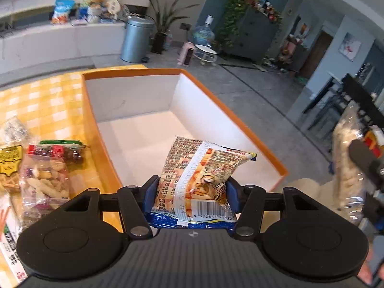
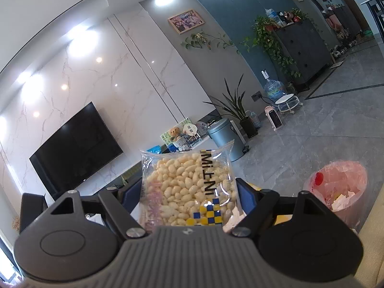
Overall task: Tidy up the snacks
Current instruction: 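Carry the wafer packet over the orange box and release it with the left gripper, then lower the 'MILNI' bag into the orange box and open the right gripper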
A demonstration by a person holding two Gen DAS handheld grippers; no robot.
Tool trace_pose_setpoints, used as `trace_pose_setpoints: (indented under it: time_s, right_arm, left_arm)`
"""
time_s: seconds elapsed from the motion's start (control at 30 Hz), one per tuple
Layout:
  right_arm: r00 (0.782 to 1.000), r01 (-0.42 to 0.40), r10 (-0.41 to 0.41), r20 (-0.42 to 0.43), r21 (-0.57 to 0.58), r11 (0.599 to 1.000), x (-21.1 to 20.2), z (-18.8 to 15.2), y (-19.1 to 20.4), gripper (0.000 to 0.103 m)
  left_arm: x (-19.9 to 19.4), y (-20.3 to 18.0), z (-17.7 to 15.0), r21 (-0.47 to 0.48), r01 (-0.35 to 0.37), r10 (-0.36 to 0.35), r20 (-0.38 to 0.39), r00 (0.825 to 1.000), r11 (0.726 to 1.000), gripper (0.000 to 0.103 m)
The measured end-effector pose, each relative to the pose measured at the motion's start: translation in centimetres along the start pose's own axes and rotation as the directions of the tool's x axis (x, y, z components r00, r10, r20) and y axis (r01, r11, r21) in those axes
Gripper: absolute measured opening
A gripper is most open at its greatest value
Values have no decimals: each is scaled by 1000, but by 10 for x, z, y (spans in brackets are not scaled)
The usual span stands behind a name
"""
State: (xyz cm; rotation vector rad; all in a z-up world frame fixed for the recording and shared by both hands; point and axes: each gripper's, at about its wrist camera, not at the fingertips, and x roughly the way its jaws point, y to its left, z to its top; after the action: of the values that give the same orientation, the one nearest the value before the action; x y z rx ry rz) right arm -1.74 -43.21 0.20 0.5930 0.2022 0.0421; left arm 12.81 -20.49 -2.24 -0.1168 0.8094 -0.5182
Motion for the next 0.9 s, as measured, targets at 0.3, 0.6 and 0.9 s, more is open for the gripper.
trace_pose_setpoints:
  time_s: [0.3, 0.6, 0.9]
  right_arm:
    - [999, -3, 1, -35, -50, 999, 9, 1, 8, 79]
    - [987, -12, -3, -159, -95, 995, 37, 11, 25, 79]
    - [950, -9, -70, -305, -249, 969, 88, -14, 70, 79]
  left_arm:
    - [-11, -20, -10, 99, -101, 97, 51, 994, 990, 87]
    - [-55, -5, -16, 37, -147, 140, 154, 978, 988, 90]
    - [-78, 57, -31, -208, -183, 218, 161, 962, 961, 90]
